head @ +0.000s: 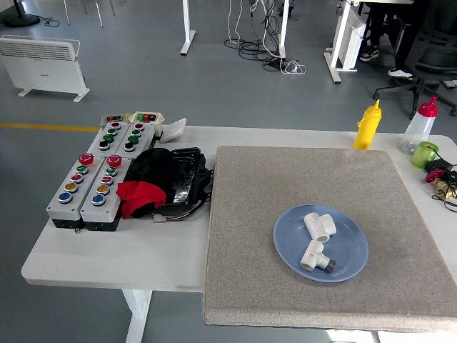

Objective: Pick pipe place plate twice

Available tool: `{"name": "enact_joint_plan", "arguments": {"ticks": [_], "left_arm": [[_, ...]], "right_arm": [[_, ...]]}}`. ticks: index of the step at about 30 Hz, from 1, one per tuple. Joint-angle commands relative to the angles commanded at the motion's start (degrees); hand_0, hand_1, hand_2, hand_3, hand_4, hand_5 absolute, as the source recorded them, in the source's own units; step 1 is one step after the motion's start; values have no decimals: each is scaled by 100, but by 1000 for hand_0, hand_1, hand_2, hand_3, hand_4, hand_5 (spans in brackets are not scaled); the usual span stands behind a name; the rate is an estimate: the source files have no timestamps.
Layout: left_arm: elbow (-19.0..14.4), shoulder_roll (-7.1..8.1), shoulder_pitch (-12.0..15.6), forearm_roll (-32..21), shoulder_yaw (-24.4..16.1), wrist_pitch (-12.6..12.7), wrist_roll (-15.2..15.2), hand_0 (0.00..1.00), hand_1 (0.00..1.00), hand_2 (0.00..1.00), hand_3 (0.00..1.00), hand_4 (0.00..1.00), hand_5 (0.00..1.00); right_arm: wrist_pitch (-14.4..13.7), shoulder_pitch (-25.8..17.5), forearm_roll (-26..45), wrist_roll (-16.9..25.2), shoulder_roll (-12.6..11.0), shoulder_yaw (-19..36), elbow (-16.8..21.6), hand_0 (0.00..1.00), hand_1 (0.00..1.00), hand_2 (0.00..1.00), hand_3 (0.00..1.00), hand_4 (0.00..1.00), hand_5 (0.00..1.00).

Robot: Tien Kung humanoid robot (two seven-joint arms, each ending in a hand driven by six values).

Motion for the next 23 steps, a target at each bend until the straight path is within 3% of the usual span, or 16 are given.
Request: {"name": "enact_joint_plan", "arguments": {"ticks": [8,19,23], "left_arm": [[-32,27,318,-918,260,-139,-1131,655,652,637,626,368,998],[40,61,537,-2126,1026,-54,-2120,659,682,668,633,382,998],[-4,39,547,-2099,1142,96,-2658,659,682,668,633,382,998]], "right_arm": [[4,-42,-26,-7,-7,-30,-24,805,765,804,793,550,451],[9,-27,-35,-8,6,-93,-48,804,763,801,791,543,442],[3,0,-29,-7,13,-101,-63,804,763,801,791,543,442]]}}
